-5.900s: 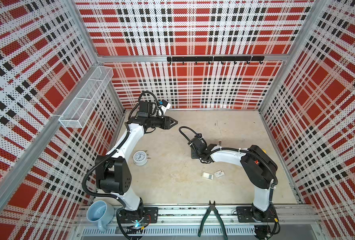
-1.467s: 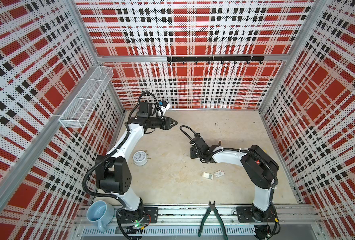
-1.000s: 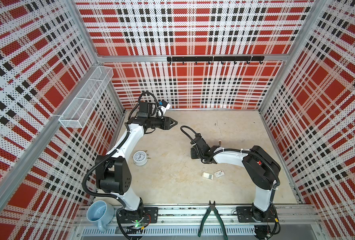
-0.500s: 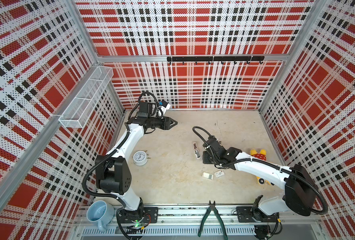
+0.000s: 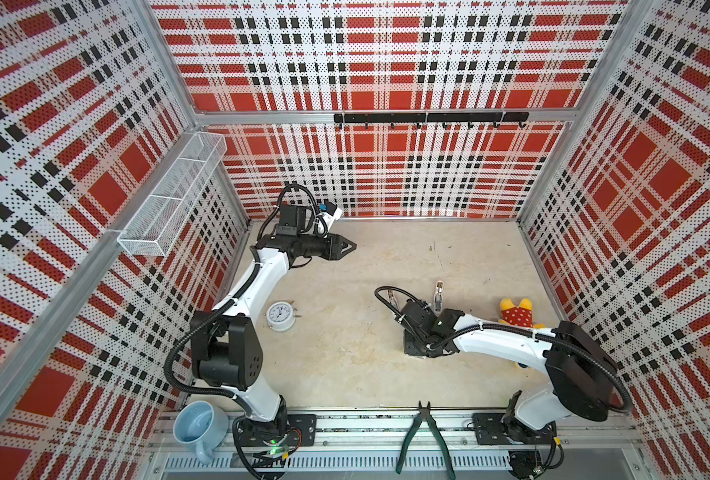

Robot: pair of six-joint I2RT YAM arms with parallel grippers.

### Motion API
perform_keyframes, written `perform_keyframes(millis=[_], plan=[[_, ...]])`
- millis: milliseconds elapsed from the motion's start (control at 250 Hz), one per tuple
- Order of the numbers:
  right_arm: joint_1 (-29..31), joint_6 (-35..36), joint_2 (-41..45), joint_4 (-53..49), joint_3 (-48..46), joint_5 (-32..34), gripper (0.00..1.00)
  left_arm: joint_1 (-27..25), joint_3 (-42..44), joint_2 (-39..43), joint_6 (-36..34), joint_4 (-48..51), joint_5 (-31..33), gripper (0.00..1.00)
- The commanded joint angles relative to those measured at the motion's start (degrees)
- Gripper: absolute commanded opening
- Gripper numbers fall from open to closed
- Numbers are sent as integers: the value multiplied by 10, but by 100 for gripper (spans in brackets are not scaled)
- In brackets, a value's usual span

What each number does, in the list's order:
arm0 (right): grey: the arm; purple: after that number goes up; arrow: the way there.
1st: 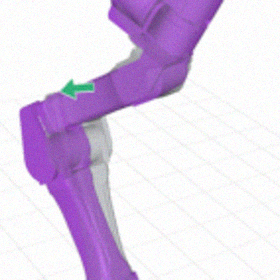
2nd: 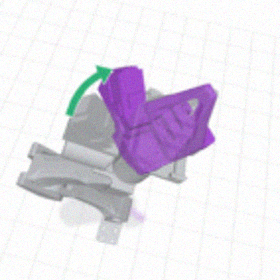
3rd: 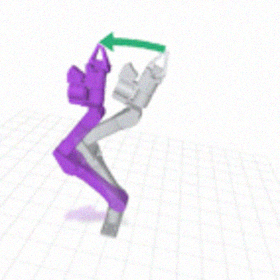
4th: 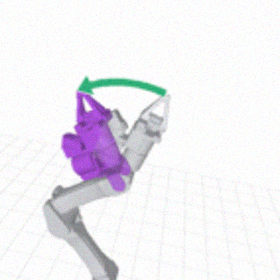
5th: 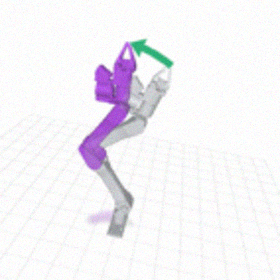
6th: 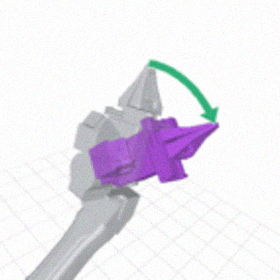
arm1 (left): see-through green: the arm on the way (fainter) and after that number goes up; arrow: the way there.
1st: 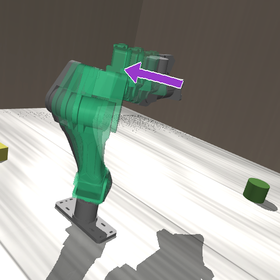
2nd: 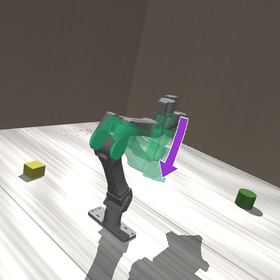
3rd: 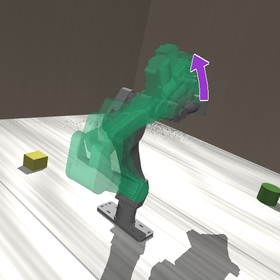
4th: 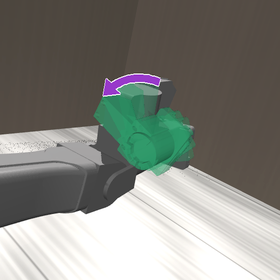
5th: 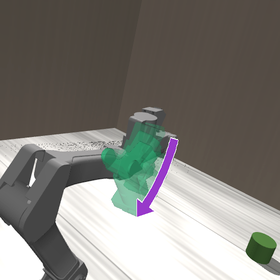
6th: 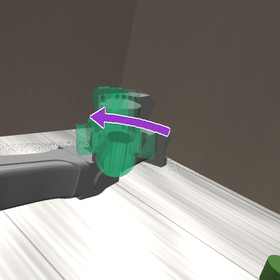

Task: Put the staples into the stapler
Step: 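Lower the right gripper into the staple tray to grasp another strip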

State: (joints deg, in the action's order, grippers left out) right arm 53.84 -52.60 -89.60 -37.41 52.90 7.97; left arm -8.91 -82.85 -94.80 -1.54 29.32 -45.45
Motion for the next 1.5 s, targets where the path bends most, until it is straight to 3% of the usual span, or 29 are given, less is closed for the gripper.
perform_keyframes(millis=[0,1497], plan=[[4,-23,-14,-14,12,12,25,-4,5,20,7,-17,-11,45],[13,-34,-66,-74,48,56,27,-3,13,23,9,-26,-14,45]])
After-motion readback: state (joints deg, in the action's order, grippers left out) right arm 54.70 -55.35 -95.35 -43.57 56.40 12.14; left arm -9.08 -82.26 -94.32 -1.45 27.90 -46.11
